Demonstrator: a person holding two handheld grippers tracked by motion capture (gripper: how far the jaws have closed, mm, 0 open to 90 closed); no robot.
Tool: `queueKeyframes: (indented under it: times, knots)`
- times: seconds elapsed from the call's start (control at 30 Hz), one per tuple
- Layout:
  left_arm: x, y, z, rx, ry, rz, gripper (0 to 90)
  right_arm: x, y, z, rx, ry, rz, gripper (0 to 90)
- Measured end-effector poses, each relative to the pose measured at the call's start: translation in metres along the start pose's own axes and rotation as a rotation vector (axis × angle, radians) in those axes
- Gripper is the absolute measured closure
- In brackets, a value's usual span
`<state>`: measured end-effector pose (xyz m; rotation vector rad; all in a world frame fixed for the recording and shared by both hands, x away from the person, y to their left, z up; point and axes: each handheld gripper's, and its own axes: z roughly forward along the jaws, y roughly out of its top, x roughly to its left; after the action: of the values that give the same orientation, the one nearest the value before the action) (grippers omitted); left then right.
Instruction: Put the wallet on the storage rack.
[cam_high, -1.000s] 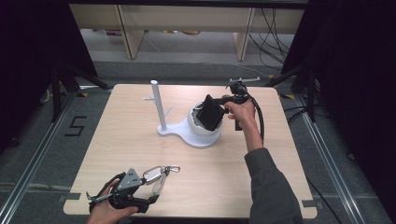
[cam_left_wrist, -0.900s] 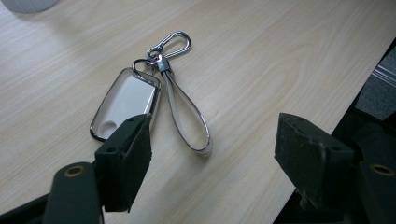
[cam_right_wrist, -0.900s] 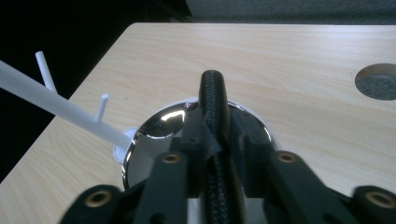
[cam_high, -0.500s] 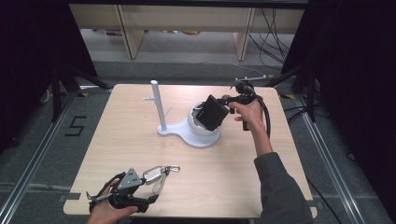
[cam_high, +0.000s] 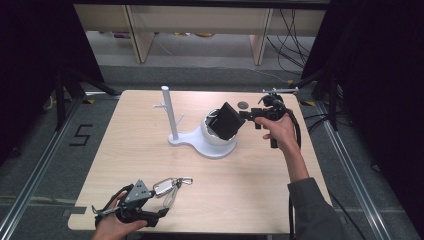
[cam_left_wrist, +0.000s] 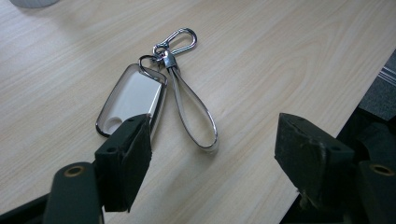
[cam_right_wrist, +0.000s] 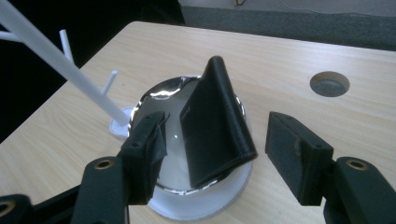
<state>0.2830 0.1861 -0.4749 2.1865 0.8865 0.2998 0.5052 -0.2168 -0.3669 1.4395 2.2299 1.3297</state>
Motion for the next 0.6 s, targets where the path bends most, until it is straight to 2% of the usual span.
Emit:
queueKeyframes:
  times: [0.03, 0.1, 0.13, 0.17, 0.2, 0.23, 0.33, 0.43, 0.47, 0.5, 0.53, 0.57, 0.6]
  knots:
    - [0.0, 0.0, 0.0, 0.001, 0.002, 0.003, 26.9, 0.002, -0.003, -0.002, 0.002, 0.004, 0.011, 39.0]
    - [0.0, 0.0, 0.0, -0.001, 0.0, 0.003, 26.9, 0.001, -0.006, -0.004, -0.005, 0.01, -0.006, 39.0]
    - [0.001, 0.0, 0.0, -0.002, 0.0, 0.003, 26.9, 0.003, -0.014, -0.008, -0.008, 0.016, -0.008, 38.5]
    - [0.001, 0.0, 0.0, -0.003, 0.001, 0.0, 26.9, 0.005, -0.017, -0.01, -0.001, 0.017, 0.008, 38.3]
    - [0.001, 0.0, 0.0, -0.005, -0.001, 0.0, 26.9, 0.002, -0.02, -0.011, -0.01, 0.026, -0.03, 38.3]
    - [0.001, 0.0, 0.0, -0.004, 0.0, 0.002, 26.9, 0.004, -0.024, -0.012, -0.011, 0.028, -0.021, 38.2]
    - [0.001, 0.0, 0.0, -0.006, 0.001, -0.01, 26.9, 0.005, -0.034, -0.014, -0.01, 0.044, -0.043, 38.2]
    - [0.001, 0.0, 0.0, -0.016, -0.004, -0.011, 26.9, 0.009, -0.044, -0.017, -0.005, 0.056, -0.019, 38.0]
    - [0.001, -0.001, 0.001, -0.021, -0.003, -0.02, 26.9, 0.008, -0.047, -0.017, -0.012, 0.058, -0.04, 38.0]
    - [0.002, -0.001, 0.0, -0.011, -0.006, -0.003, 26.9, 0.008, -0.05, -0.018, -0.016, 0.056, -0.052, 37.9]
    - [0.003, -0.001, 0.0, -0.017, -0.004, -0.007, 26.9, 0.011, -0.053, -0.019, -0.012, 0.063, -0.02, 37.7]
    - [0.003, -0.001, 0.0, -0.017, -0.004, -0.007, 26.9, 0.011, -0.053, -0.019, -0.012, 0.063, -0.02, 37.7]
    - [0.003, -0.001, 0.0, -0.025, -0.003, -0.016, 26.9, 0.009, -0.059, -0.019, -0.021, 0.07, -0.055, 36.6]
